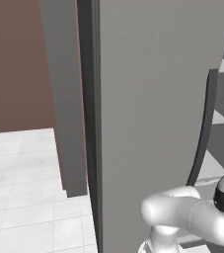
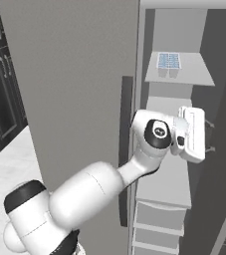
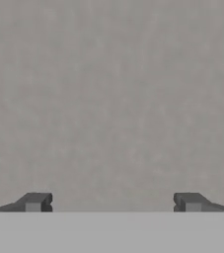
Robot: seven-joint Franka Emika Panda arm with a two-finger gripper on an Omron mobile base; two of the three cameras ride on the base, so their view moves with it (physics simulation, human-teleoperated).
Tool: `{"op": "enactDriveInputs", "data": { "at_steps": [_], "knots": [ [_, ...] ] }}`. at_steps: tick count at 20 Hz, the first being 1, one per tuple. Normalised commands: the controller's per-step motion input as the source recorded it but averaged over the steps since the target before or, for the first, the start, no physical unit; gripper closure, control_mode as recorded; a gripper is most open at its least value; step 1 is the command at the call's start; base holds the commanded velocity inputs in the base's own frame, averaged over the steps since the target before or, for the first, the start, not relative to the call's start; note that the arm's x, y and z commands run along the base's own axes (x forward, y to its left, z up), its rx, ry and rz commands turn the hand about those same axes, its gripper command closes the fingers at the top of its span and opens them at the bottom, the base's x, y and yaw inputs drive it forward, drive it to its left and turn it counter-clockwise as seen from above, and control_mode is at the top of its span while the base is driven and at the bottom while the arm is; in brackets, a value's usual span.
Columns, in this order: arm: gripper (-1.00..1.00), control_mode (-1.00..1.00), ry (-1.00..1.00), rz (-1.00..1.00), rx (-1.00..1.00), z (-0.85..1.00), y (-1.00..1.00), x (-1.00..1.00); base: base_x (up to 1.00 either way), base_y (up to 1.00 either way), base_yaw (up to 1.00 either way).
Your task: Open the freezer door, pick up the ice cube tray from the freezer, and place it on the dining counter.
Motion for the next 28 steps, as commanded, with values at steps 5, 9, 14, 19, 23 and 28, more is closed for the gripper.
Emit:
{"op": "enactDriveInputs", "data": {
  "at_steps": [5,9,14,19,23,28],
  "knots": [
    [-1.0,-1.0,0.01,0.16,-0.02,0.13,0.82,-0.4,0.0,0.0,0.0],
    [-1.0,-1.0,0.06,0.22,0.0,0.2,0.9,-0.26,0.0,0.0,0.0],
    [-1.0,-1.0,0.11,0.28,0.0,0.23,0.86,-0.15,0.0,0.0,0.0],
    [-1.0,-1.0,0.13,0.33,0.0,0.28,0.73,-0.3,0.0,0.0,0.0],
    [-1.0,-1.0,0.14,0.32,0.0,0.34,0.64,-0.33,0.0,0.0,0.0],
    [-1.0,-1.0,0.13,0.28,0.0,0.37,0.64,-0.34,0.0,0.0,0.0]
  ]
}}
